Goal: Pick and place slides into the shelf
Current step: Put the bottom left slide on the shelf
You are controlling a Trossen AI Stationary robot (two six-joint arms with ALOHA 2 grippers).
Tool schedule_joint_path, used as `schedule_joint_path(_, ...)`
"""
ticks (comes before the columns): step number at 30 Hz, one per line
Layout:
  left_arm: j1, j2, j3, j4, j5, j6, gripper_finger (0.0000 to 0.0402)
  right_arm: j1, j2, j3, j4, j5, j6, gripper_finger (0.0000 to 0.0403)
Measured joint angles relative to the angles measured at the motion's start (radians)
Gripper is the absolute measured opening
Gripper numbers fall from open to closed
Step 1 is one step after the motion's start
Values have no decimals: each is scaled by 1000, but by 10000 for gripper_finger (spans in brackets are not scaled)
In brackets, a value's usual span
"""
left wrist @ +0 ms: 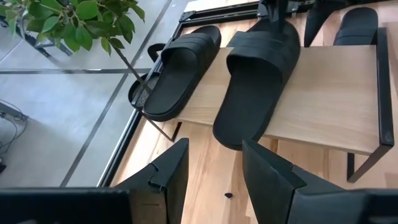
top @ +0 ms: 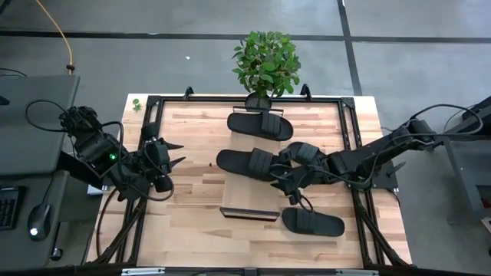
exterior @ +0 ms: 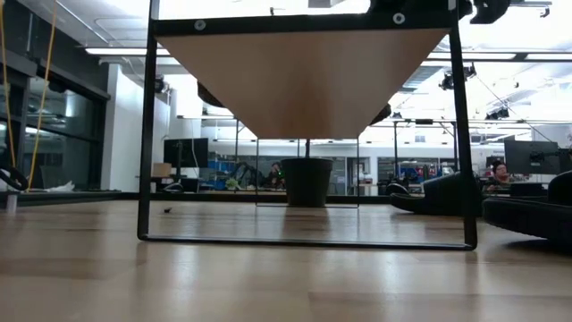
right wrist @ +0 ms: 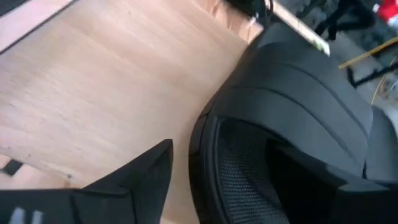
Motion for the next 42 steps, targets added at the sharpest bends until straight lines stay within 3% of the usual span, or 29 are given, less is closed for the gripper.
schedule_joint_path(7,0,0,0,1,1,5,134,0,0,67,-164,-19,166,282)
schedule_joint_path(15,0,0,0,0,1,7,134,5,0,70,-181,-36,223,289)
schedule_joint_path(22,0,0,0,0,1,8,134,42,0,118,-255,89,235,289)
schedule_joint_path(27,0,0,0,6,1,8,134,66,0,142,-209,96,249,289)
schedule_joint_path(35,0,0,1,40,4,7,134,85,10,143,-39,-52,249,289)
schedule_joint_path(42,0,11,1,50,0,8,134,56,127,143,105,-159,160,289)
